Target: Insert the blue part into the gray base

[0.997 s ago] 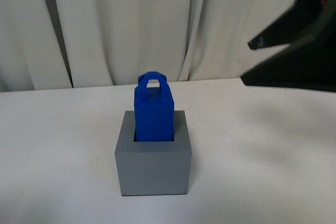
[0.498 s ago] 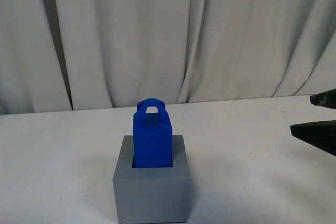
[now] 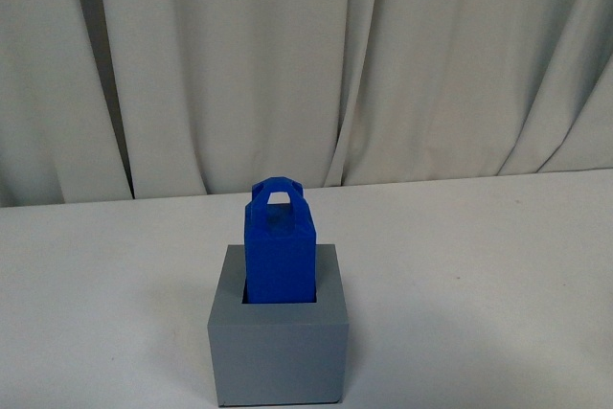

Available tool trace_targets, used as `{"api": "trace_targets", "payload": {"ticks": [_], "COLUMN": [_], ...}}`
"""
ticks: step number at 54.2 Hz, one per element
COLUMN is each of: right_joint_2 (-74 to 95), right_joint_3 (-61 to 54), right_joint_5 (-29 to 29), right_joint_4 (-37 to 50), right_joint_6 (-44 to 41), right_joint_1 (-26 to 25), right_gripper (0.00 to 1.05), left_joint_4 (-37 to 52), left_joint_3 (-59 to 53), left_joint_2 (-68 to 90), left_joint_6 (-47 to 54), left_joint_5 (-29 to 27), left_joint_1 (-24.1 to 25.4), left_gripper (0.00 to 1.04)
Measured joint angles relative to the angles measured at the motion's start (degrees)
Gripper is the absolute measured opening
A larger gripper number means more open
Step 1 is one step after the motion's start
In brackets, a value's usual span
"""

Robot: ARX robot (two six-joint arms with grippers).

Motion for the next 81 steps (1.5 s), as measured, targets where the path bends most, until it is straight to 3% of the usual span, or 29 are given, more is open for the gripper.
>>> {"api": "trace_targets", "payload": {"ticks": [8, 32, 40, 81], "right_joint_2": [-4.96, -19.69, -21.81, -48.30], "right_joint_3": [-4.17, -11.30, -14.25, -15.23], "right_joint_5": [-0.04, -0.04, -0.04, -0.07], "right_joint_4": [-0.96, -8.79, -7.76, -32.15], "right_joint_6": [0.37, 0.66, 0.68, 0.76], "right_joint_1": [0.09, 0.09, 0.09, 0.09], "right_gripper": [0.01, 0.02, 0.02, 0.02], "left_joint_4": [0.00, 0.00, 0.00, 0.00], "left_joint_3": [0.00, 0.00, 0.00, 0.00], "left_joint_2": [0.00, 0.00, 0.00, 0.00], "left_joint_6": [0.02, 0.02, 0.02, 0.02], "left_joint_5": [-0.02, -0.02, -0.02, -0.02], "left_joint_1": [0.00, 0.00, 0.00, 0.00], "left_gripper": [0.99, 0.99, 0.99, 0.99]}}
